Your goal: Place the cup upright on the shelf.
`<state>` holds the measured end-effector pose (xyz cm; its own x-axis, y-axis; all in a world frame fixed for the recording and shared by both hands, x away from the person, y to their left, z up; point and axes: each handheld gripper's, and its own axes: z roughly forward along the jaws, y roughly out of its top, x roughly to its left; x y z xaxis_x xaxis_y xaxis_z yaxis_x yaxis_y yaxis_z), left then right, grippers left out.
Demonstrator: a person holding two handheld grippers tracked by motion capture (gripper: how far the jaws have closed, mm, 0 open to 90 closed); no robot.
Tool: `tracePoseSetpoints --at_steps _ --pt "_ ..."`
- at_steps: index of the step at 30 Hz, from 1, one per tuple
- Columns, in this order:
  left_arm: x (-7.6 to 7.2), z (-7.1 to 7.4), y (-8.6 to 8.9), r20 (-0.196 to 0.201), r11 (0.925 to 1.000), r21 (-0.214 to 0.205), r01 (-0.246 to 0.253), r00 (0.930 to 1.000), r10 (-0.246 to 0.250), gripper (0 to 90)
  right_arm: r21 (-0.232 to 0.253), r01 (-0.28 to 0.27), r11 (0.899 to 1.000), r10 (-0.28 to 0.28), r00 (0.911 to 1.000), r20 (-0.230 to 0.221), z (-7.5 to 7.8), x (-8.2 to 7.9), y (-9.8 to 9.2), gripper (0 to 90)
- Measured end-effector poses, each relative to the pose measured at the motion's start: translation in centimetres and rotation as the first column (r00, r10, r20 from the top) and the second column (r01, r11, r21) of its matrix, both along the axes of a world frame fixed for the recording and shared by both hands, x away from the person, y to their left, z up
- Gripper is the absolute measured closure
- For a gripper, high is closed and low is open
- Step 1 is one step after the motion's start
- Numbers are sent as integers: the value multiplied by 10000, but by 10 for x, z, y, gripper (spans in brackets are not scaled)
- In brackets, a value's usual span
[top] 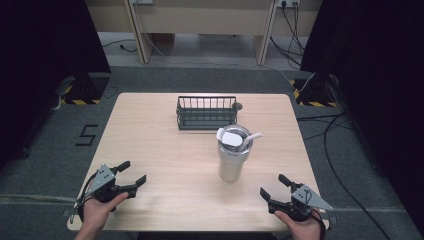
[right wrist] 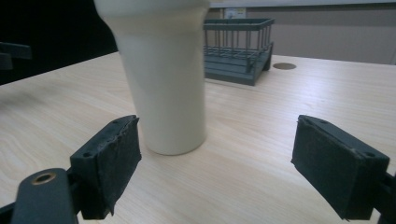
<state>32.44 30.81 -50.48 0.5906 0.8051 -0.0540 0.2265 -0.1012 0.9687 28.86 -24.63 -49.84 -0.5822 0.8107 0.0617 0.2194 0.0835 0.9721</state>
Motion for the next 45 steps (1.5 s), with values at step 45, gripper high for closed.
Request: tracePoseSetpoints --at_steps 45 --pt "-1 -6 -5 -307 10000 -4 59 9995 -59 145 -291 -1251 9917 1250 9921 -28 9 69 80 155"
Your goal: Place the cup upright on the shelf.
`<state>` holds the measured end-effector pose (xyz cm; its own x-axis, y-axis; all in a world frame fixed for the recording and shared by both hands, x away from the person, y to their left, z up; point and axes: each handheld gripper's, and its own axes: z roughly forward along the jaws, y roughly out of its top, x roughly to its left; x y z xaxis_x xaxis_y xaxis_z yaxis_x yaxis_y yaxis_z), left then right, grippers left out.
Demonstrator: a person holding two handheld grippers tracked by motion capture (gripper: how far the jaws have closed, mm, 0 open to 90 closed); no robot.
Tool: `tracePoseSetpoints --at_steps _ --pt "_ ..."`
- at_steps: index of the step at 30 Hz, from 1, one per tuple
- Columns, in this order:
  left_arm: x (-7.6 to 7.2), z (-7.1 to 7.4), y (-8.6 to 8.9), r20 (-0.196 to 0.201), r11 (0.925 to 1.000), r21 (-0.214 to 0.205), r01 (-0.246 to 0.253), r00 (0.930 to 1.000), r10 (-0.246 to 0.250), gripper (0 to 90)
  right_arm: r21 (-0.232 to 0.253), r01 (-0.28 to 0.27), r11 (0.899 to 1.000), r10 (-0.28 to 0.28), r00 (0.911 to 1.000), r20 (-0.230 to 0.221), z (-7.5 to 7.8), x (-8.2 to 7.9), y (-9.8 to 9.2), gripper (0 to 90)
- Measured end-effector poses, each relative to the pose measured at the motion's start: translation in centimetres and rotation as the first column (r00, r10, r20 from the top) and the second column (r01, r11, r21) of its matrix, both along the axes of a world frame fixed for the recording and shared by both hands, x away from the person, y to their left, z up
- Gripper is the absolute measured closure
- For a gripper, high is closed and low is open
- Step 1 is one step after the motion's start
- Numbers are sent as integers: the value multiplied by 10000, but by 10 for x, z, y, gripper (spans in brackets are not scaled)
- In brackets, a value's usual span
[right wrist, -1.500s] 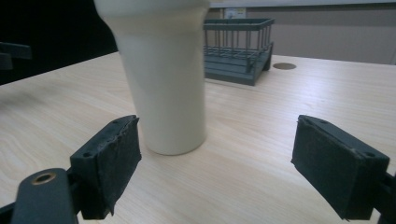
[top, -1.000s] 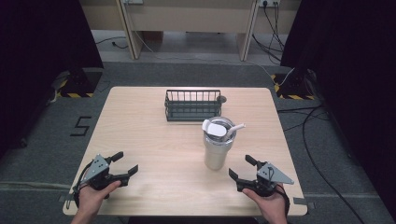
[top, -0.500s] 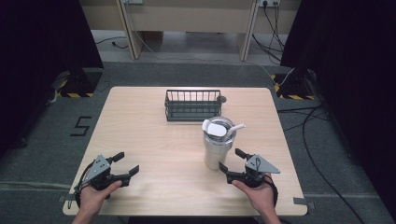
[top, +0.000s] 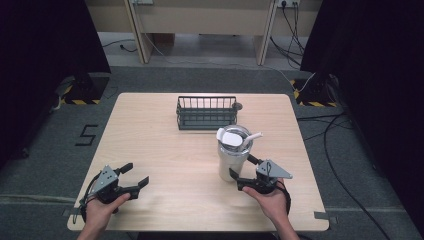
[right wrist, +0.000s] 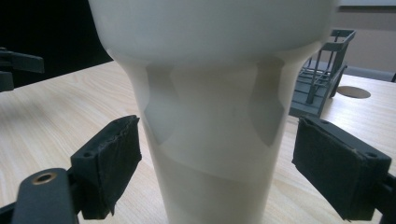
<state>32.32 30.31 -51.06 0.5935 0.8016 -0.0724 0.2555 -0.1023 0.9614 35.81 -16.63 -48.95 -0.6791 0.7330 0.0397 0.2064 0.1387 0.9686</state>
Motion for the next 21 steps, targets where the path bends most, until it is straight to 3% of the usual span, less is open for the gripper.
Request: tracePoseSetpoints --at_steps 21 --pt "1 -1 0 -93 10000 -69 -41 9999 40 145 -38 18 10000 -18 10000 -70 -8 16 16 101"
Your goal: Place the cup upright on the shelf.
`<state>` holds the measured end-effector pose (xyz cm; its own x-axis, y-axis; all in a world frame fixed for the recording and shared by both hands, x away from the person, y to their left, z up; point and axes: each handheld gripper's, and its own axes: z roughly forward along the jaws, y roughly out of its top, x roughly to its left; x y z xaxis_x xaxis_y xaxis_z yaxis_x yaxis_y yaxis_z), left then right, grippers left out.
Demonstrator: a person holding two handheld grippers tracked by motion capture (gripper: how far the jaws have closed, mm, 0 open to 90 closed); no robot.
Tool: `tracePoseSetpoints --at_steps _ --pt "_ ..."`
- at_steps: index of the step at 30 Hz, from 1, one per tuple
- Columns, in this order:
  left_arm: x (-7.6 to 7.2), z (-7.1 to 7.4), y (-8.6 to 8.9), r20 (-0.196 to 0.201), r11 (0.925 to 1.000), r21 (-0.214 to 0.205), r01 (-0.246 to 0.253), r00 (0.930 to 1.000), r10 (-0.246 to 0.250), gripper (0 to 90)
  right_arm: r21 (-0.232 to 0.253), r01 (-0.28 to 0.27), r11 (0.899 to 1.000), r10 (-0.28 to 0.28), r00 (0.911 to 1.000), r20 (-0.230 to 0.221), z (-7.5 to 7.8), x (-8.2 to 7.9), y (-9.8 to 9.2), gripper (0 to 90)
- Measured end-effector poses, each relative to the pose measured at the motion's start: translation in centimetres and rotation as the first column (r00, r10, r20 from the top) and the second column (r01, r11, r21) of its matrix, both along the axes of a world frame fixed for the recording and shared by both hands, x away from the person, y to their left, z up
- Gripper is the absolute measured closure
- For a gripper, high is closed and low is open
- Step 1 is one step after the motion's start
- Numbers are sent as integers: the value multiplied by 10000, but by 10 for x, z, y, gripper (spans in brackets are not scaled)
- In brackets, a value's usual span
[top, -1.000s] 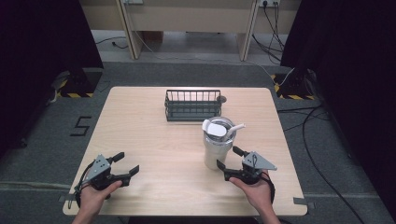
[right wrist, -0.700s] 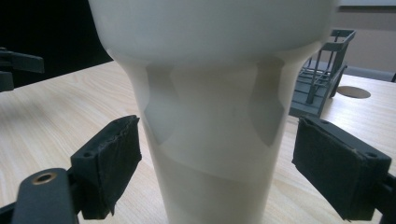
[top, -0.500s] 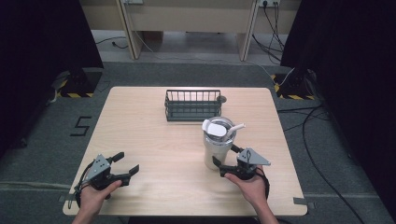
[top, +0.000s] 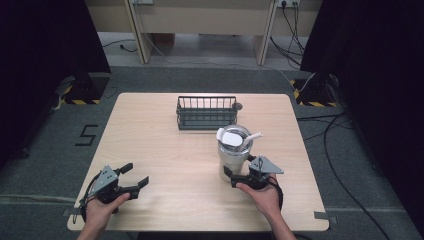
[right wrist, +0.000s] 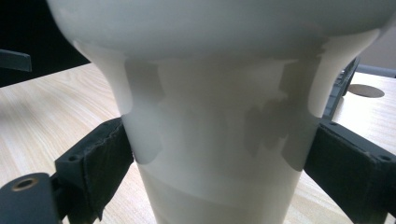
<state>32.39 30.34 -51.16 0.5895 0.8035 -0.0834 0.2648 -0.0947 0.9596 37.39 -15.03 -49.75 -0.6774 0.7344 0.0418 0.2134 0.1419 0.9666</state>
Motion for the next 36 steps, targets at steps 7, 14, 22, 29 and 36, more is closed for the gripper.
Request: tracePoseSetpoints --at_steps 7,14,22,29,36 --pt "0 0 0 -6 10000 -1 9 10000 -9 145 5 -28 10000 28 10000 -79 -4 6 4 84" --pt "0 0 1 -28 10000 18 13 10000 -13 145 113 -13 9999 13 10000 -14 -8 9 7 83" --pt "0 0 2 -25 10000 44 29 10000 -28 145 223 3 9998 -4 10000 60 -10 10 8 93" --pt "0 0 2 -56 10000 21 4 10000 -4 145 227 -7 9997 4 9999 147 -11 10 8 99" --pt "0 0 3 -77 10000 41 -21 10000 22 145 136 90 9999 -93 9997 224 -10 9 9 103"
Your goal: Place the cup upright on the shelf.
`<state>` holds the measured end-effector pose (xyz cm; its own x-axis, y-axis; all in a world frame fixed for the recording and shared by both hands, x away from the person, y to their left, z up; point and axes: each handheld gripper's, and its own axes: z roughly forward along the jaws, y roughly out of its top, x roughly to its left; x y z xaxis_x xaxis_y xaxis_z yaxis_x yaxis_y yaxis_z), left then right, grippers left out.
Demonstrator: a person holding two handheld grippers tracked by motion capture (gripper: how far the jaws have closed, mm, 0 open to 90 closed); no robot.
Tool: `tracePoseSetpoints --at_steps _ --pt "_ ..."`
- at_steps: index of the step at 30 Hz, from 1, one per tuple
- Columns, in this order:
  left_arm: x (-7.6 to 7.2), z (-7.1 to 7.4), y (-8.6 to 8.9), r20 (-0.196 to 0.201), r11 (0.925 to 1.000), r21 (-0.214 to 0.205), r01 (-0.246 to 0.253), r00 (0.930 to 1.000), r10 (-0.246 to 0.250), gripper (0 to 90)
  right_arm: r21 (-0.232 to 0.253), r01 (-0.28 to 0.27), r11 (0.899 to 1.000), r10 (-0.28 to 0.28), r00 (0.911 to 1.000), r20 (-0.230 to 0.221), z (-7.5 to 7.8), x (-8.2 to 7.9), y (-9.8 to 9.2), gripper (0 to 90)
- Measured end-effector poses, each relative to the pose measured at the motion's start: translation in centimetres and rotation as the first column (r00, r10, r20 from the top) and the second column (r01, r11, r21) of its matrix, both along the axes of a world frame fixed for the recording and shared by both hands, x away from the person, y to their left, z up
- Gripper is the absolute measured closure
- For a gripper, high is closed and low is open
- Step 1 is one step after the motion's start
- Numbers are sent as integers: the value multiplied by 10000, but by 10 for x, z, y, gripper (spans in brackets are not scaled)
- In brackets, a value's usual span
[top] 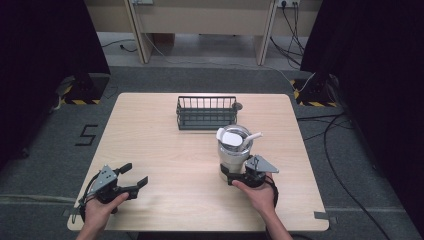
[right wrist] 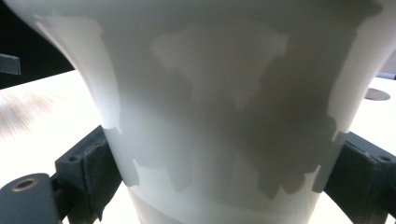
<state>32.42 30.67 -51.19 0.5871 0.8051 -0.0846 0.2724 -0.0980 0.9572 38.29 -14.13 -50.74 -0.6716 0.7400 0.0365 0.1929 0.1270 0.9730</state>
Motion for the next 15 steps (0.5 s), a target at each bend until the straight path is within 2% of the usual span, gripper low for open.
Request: tracePoseSetpoints --at_steps 3,4,15 --pt "0 0 0 -29 10000 -58 -34 10000 34 144 -109 22 9999 -22 10000 9 1 0 0 103" --pt "0 0 1 -33 10000 -64 -43 10000 42 144 -20 40 10000 -41 9999 -118 1 0 1 104" --pt "0 0 1 -46 10000 -66 -51 10000 51 144 -167 117 9998 -118 9999 -31 3 -1 1 105"
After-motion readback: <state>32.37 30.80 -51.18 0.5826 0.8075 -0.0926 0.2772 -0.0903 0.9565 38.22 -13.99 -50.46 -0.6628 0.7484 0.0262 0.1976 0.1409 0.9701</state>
